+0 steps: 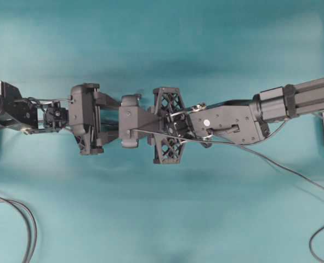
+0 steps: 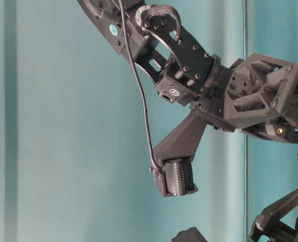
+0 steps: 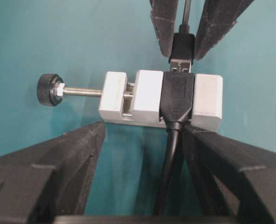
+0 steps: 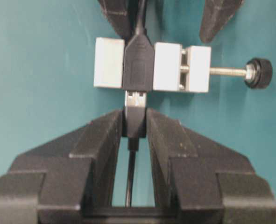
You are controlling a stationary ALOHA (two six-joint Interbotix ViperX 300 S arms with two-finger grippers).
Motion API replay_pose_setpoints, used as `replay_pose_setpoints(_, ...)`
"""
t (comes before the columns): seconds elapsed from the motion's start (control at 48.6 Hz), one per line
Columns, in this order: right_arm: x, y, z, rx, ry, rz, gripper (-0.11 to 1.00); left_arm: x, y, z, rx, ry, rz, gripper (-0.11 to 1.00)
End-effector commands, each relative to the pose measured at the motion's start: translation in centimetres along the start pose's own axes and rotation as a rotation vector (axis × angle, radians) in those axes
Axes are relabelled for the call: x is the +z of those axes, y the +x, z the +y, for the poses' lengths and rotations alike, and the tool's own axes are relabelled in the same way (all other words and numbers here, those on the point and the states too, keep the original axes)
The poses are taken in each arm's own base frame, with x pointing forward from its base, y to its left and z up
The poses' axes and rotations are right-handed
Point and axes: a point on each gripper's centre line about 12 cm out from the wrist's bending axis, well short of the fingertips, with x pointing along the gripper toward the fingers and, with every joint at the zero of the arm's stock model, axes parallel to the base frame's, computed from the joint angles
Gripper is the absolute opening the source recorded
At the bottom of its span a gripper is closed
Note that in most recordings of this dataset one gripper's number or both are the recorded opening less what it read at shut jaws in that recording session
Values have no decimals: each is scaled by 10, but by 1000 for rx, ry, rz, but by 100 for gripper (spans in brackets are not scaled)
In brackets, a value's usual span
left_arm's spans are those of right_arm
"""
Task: Insert the USB cable into the female connector supported by the left arm.
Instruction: 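Push the USB plug leftward into the female connector with the right gripper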
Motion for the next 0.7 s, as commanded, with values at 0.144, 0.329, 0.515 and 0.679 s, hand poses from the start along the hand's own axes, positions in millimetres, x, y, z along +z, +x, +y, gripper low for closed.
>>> replay_pose_setpoints(0.144,17,-10,1,3,-1,-51,22,12,4,-1,-2,18,-37,76)
replay_pose_setpoints(0.329,14,-6,3,5,-3,-41,22,15,6,-1,-1,18,-46,76)
replay_pose_setpoints(0.515,16,-6,2,3,-3,-45,22,15,6,-1,-2,18,-45,76)
replay_pose_setpoints(0.679,19,-7,1,0,-9,-55,22,15,7,-3,-9,22,-46,76)
